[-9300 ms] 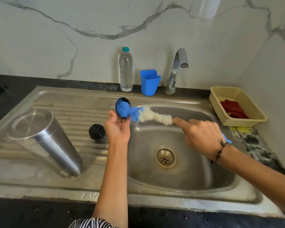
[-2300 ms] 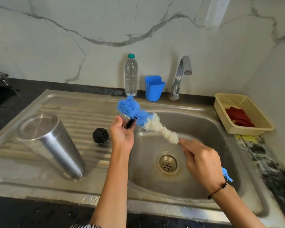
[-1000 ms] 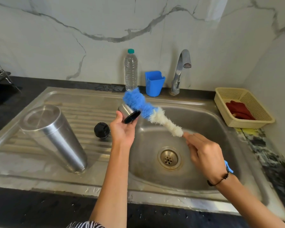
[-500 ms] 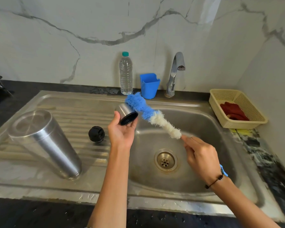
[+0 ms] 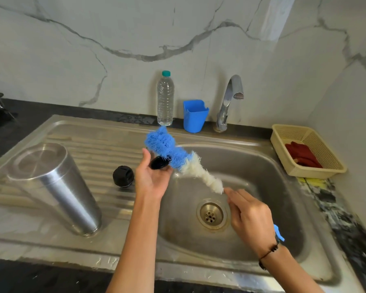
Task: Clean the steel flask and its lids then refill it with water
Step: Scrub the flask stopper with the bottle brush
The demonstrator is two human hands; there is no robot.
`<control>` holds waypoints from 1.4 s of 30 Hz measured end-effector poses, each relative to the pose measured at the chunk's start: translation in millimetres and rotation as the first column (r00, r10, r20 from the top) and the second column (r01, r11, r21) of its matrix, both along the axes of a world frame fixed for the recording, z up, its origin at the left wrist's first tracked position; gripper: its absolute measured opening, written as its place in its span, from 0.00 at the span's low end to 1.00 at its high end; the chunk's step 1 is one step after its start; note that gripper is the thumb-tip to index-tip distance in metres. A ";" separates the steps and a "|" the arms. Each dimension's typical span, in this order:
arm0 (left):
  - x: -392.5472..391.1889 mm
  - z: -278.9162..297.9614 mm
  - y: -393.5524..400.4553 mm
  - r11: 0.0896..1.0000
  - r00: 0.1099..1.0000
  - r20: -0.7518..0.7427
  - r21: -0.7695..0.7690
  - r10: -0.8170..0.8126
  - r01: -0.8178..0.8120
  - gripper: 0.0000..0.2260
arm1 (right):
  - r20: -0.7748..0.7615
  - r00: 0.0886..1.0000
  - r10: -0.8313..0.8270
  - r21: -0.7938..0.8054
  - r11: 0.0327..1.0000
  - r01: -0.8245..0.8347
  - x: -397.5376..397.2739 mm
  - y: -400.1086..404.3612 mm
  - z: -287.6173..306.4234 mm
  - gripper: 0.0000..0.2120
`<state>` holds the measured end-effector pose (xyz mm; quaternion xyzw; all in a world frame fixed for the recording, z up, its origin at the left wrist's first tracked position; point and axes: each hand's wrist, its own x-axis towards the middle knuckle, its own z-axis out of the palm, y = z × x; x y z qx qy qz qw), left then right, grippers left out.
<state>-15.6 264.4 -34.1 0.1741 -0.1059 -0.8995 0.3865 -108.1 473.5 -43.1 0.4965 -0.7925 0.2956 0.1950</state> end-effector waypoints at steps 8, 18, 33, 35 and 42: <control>-0.9 -0.1 -6.7 0.990 0.998 0.013 0.125 0.063 -0.064 0.20 | 0.051 0.998 -0.038 0.015 0.999 0.037 -7.7 0.1 0.0 0.15; -5.1 0.2 -1.3 0.997 1.000 -0.029 0.082 -0.007 0.009 0.13 | 0.035 0.999 0.020 -0.047 0.999 -0.018 -5.6 10.1 -2.9 0.15; -6.4 9.7 2.5 0.995 0.999 0.020 0.091 -0.041 0.039 0.18 | 0.052 0.996 -0.069 -0.064 0.995 0.072 -5.1 4.5 -4.6 0.14; -7.6 6.5 -0.4 0.997 0.999 0.037 0.077 -0.031 0.028 0.14 | 0.026 1.000 -0.002 -0.085 0.996 0.004 -2.5 4.9 -2.2 0.14; -15.7 1.1 3.0 0.994 0.995 0.051 0.075 -0.084 0.080 0.16 | 0.102 0.994 -0.040 -0.098 0.994 0.050 2.6 -2.5 -14.9 0.14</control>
